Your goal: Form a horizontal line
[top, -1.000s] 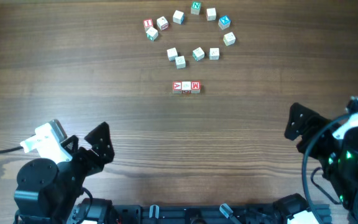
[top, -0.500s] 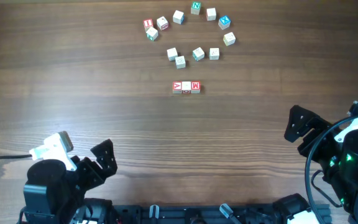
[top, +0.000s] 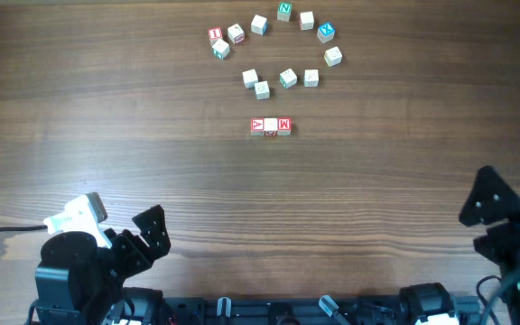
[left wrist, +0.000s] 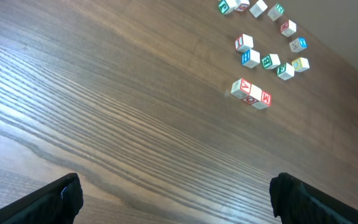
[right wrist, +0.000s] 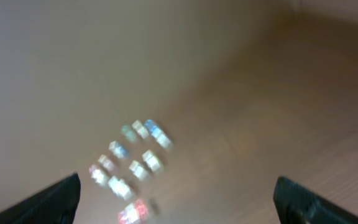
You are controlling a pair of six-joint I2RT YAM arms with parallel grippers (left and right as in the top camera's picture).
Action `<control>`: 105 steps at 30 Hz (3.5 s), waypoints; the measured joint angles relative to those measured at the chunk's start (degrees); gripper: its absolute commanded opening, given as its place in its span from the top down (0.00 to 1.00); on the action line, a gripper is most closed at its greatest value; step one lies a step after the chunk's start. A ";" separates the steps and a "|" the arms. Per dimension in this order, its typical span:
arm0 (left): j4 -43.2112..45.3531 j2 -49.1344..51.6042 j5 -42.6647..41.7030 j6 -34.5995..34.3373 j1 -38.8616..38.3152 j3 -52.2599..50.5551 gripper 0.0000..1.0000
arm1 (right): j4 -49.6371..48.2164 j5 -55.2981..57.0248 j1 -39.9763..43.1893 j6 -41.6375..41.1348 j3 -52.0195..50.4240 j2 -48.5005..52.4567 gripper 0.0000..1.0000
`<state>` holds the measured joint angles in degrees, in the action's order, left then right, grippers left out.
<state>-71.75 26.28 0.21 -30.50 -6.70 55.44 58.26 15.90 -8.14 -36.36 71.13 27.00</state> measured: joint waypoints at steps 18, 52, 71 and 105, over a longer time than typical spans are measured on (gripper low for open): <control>-0.09 0.00 0.00 0.00 0.00 -0.22 0.00 | -64.61 -28.02 15.89 19.45 -57.94 -25.70 0.00; -0.09 0.00 0.00 0.00 0.00 -0.22 0.00 | -58.23 -18.78 15.98 4.46 -70.79 -25.90 0.00; 15.74 -11.17 3.87 5.51 0.68 -12.13 0.00 | -58.21 -18.75 16.22 4.46 -70.79 -25.90 0.00; 67.10 -25.49 1.16 34.51 8.52 -54.45 0.00 | -58.25 -18.60 16.22 4.46 -70.79 -25.90 0.00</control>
<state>-4.64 0.80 1.37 4.01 1.83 0.99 0.01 -2.70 8.08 -31.90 0.34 1.10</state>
